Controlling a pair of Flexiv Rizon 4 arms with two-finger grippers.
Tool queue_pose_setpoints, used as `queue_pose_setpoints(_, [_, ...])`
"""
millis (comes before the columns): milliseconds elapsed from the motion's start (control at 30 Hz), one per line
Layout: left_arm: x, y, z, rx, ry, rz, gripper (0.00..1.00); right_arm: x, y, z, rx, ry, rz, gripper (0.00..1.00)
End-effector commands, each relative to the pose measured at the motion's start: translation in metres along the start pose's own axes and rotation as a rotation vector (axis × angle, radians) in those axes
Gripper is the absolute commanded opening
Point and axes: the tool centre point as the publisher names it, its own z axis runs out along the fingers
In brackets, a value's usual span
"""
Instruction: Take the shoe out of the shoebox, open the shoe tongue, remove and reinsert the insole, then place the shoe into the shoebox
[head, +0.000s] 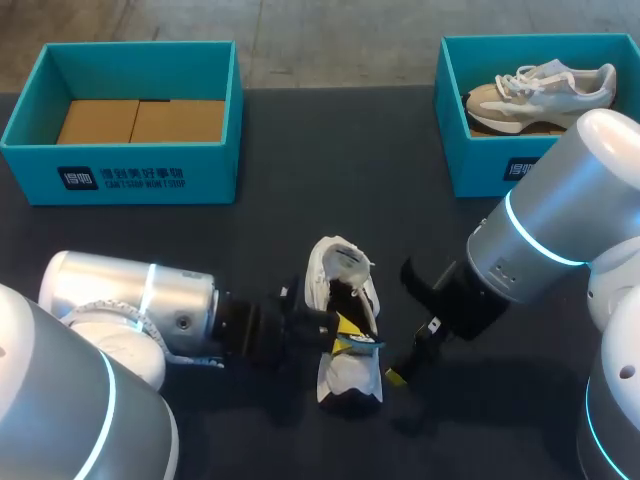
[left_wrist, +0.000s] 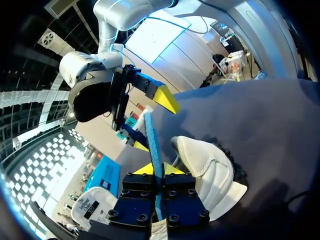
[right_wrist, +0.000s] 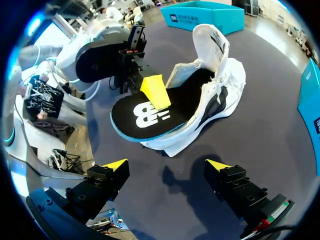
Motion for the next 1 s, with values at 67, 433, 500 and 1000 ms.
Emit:
queue_pose_setpoints(67, [-0.001,0.002,0.004,0.000,0.009,0.017,0.00,0.001,0.000,0.001,-0.001,-0.002,0.001,1.00])
queue_pose_setpoints(433, [0.003,0.019,0.002,-0.043,0.017,0.071,0.00,0.001,0.000,0.001,-0.001,-0.002,0.001,1.00])
queue_pose_setpoints(500, [0.003,0.021,0.003,-0.047,0.018,0.070,0.00,0.001,0.000,0.001,-0.001,-0.002,0.001,1.00])
queue_pose_setpoints(1000, [0.001,0.018,0.000,-0.033,0.015,0.053,0.39,0.001,0.000,0.001,-0.001,-0.002,0.001,1.00])
